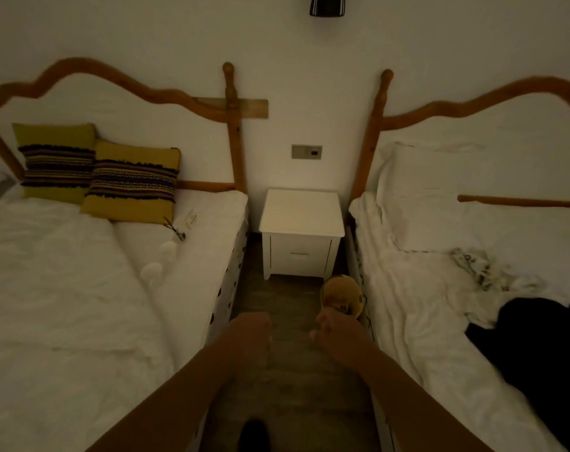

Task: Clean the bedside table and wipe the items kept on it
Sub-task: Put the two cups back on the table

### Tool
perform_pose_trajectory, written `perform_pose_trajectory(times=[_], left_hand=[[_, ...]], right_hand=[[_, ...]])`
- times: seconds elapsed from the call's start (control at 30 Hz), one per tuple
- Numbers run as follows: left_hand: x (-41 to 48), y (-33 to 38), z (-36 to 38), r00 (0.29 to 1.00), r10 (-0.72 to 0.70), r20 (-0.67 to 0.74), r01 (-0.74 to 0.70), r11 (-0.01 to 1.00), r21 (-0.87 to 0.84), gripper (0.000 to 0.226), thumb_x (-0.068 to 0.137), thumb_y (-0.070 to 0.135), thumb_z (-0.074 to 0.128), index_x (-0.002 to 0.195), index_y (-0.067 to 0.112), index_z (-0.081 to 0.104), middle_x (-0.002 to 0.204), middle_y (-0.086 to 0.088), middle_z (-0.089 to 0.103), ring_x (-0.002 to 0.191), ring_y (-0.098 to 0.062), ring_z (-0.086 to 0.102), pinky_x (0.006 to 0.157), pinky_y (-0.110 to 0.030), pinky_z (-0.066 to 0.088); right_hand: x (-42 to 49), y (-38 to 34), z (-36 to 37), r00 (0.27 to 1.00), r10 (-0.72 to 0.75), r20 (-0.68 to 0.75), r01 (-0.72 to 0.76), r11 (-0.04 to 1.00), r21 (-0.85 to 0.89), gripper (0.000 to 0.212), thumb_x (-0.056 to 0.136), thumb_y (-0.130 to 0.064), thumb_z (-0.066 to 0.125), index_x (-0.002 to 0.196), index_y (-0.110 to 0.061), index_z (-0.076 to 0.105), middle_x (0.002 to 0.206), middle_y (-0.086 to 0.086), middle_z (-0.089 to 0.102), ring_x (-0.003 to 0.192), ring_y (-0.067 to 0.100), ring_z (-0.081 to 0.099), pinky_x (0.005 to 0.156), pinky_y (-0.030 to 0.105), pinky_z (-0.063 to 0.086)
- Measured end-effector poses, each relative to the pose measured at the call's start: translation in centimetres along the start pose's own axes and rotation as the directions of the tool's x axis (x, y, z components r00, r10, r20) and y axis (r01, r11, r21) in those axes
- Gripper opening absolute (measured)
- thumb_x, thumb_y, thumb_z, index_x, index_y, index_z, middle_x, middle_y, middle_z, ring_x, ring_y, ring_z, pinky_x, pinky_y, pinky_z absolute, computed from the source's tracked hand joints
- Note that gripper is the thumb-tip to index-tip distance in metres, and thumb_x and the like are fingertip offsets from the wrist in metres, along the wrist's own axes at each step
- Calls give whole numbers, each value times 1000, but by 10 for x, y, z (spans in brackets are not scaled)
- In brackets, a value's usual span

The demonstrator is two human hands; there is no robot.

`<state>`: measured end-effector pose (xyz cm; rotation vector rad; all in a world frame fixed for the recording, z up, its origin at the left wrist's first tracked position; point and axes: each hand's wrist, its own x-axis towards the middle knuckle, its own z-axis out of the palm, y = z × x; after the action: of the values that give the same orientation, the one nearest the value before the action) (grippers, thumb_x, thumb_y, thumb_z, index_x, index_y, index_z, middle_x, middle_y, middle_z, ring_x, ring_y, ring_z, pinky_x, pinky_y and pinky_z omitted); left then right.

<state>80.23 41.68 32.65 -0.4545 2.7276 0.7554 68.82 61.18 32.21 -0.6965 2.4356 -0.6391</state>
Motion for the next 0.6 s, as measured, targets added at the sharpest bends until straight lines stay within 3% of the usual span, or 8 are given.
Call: perform_pose_trajectory(times=[0.17,0.27,0.33,0.47,0.6], left_hand=[[114,-27,-29,1000,4,9,-4,1000,-19,23,97,26,50,110,8,56,82,11,44,74,-1,45,76,-12,43],[187,-44,-51,998,2,62,0,1000,-23,38,99,27,47,131,8,49,122,-3,54,114,-15,51,106,-27,38],[222,-47,-70,996,-17,89,18,1000,-3,45,99,28,47,140,9,41,140,-9,47,130,-23,43,112,-35,32],[288,-56,-111,999,15,47,-12,998,-69,30,97,23,49,123,8,52,108,-3,52,107,-20,54,97,-31,44],[332,-76,-145,997,-82,1,82,986,-148,32,95,25,53,126,15,52,120,-4,54,111,-18,54,97,-27,42]], right_hand=[[112,2,-24,998,55,-21,-56,997,-51,35,85,-40,62,112,-21,55,104,0,62,96,18,61,80,30,49],[189,-2,-40,997,74,11,-70,975,-210,37,89,-45,57,116,-20,59,103,-5,57,96,14,56,81,25,41],[224,-11,-55,996,83,10,-78,965,-250,35,87,-46,59,112,-22,62,93,-9,55,86,9,55,84,25,46],[293,-31,-78,990,143,19,-140,985,-97,36,86,-44,61,115,-25,52,96,-4,61,88,15,61,80,31,52],[360,-57,-87,989,85,117,-87,996,11,48,85,-41,65,127,-28,46,99,-8,59,88,8,57,71,22,45]])
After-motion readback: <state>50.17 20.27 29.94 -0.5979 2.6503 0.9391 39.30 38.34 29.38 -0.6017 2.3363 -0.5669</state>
